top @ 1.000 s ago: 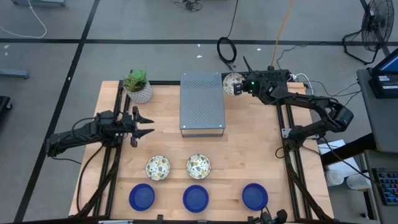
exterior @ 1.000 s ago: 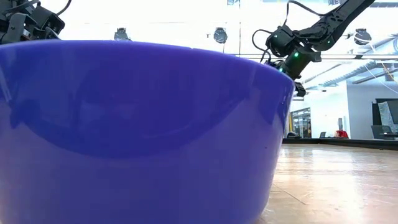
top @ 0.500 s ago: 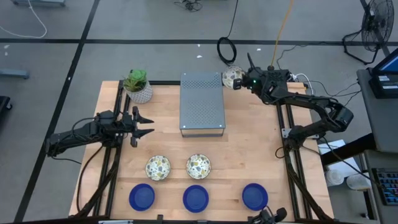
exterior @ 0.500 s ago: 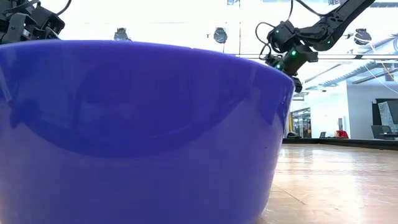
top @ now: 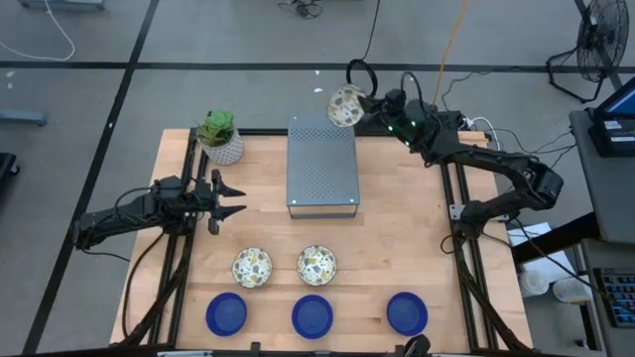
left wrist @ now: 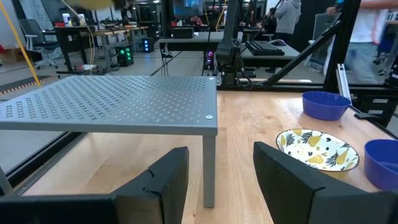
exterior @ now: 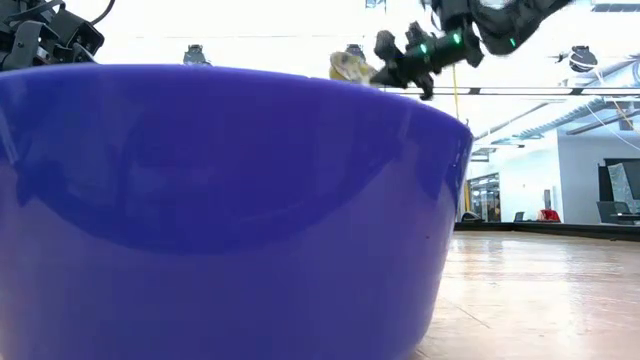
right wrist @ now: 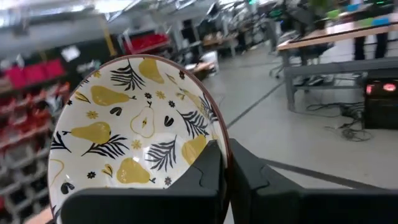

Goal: Pick & Place Mini bowls
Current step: Put the right yellow patterned bowl on the shelf

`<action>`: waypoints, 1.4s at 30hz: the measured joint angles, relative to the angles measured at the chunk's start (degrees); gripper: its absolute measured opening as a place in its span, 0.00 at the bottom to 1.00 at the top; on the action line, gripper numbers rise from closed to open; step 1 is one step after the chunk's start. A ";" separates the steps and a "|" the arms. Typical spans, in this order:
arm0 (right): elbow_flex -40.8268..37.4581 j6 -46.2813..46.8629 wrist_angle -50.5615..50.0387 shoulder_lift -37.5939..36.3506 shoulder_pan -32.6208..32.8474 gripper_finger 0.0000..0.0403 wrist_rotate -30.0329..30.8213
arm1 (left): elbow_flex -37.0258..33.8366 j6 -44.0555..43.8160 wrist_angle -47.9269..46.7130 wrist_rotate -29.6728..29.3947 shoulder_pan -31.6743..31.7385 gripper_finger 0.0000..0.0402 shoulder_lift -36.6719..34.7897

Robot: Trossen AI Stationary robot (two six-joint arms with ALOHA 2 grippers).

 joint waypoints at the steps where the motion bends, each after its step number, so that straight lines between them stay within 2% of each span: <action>1: 2.92 -0.89 -3.83 0.04 0.66 0.00 0.05 | 0.00 0.00 0.00 0.00 0.00 0.45 0.01; 7: 23.37 -2.37 -23.94 3.35 3.78 0.00 0.44 | 0.00 0.01 0.00 0.00 -0.01 0.45 0.01; 16: 50.08 -2.97 -38.11 15.14 8.00 0.00 0.45 | 0.00 0.01 0.00 0.00 -0.02 0.45 0.00; 22: 64.03 -0.64 -50.30 25.50 8.32 0.00 0.01 | 0.00 0.00 0.00 0.00 0.00 0.45 0.00; 25: 66.90 2.96 -54.47 29.19 7.46 0.00 -3.03 | 0.00 0.00 0.00 0.02 -0.02 0.45 0.02; 32: 67.18 11.57 -57.07 33.88 4.80 0.00 -18.22 | 0.00 0.00 0.00 0.04 -0.02 0.45 0.00; 36: 67.18 13.57 -62.11 35.32 4.18 0.00 -25.11 | 0.00 0.02 0.00 0.04 -0.02 0.45 0.00; 42: 67.18 13.14 -71.78 35.01 4.30 0.00 -26.92 | -0.02 0.00 0.00 0.02 0.00 0.45 0.00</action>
